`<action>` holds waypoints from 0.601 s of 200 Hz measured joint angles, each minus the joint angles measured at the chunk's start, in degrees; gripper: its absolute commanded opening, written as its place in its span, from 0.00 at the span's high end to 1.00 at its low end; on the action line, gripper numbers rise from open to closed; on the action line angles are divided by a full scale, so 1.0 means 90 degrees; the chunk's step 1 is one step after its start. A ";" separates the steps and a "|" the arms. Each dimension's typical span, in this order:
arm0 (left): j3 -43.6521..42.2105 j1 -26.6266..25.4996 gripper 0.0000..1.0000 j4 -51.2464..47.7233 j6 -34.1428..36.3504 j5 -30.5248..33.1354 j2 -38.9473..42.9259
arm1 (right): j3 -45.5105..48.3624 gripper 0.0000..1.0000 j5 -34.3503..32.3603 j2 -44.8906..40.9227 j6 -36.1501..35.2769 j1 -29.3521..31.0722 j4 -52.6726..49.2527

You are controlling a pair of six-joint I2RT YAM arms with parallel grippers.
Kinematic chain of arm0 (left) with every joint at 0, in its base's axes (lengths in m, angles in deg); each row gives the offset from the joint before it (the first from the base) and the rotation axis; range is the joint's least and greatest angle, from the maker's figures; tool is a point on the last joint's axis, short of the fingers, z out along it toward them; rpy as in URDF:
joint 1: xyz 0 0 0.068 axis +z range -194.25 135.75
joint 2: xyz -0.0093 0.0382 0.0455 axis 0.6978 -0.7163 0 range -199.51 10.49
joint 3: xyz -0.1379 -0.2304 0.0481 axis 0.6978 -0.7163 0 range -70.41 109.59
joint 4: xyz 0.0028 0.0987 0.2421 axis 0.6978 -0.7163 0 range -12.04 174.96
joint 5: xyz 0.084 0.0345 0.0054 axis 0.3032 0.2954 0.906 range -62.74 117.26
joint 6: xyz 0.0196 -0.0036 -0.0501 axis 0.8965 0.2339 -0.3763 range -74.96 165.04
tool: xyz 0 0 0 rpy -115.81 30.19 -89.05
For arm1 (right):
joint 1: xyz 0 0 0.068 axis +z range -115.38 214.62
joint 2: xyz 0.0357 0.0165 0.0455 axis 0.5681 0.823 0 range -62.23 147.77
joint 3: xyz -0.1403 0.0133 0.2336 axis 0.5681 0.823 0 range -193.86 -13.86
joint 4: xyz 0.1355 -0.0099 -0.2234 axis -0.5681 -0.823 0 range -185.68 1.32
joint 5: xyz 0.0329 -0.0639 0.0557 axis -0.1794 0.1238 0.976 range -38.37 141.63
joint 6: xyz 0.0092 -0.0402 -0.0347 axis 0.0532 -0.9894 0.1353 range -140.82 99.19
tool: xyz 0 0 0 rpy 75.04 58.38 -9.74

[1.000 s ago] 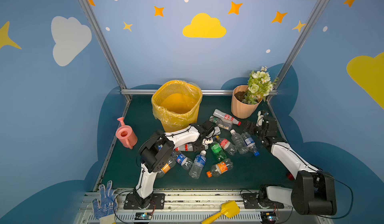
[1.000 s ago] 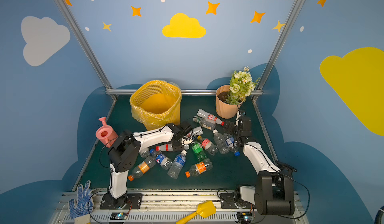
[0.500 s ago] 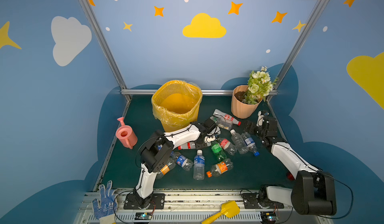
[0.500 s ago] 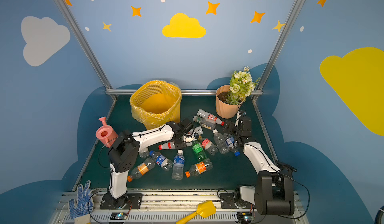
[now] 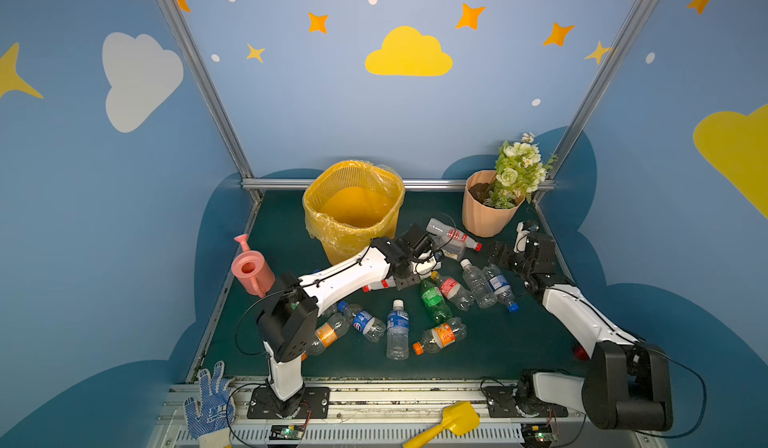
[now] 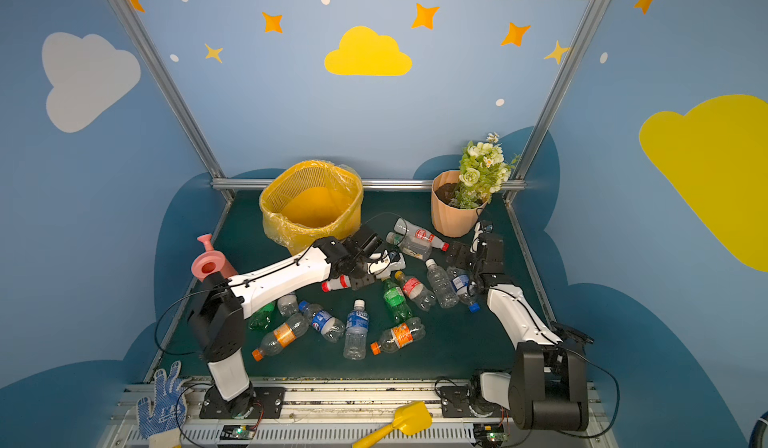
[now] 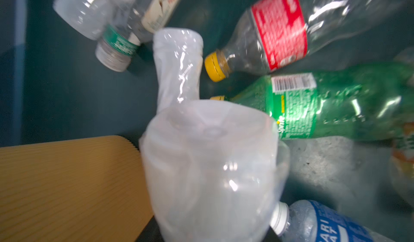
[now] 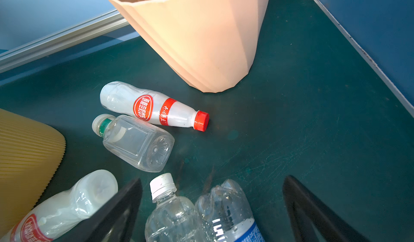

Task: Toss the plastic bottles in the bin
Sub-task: 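Close the left gripper on the crumpled white bottle and lift it, then carry the white bottle over the yellow bin and release it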

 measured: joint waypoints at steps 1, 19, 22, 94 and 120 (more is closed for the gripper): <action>0.0000 -0.0002 0.49 0.0002 -0.0010 -0.0002 0.0015 | 0.0000 0.03 0.0002 0.0000 0.0000 0.0000 0.0000; 0.0002 -0.0041 0.50 0.0136 -0.0226 -0.0109 0.0396 | 0.0000 0.03 0.0027 0.0000 0.0022 0.0000 -0.0017; 0.0002 -0.0044 0.50 0.0158 -0.0248 -0.0112 0.0437 | 0.0000 0.03 0.0029 0.0000 0.0027 0.0000 -0.0022; -0.0044 -0.0148 0.49 0.1826 -0.0908 0.0143 0.2358 | 0.0000 0.03 0.0136 0.0022 0.0219 0.0000 -0.0039; 0.0095 -0.0131 0.48 0.2713 -0.0840 0.0352 0.3060 | 0.0000 0.03 0.0202 0.0056 0.0262 0.0000 -0.0039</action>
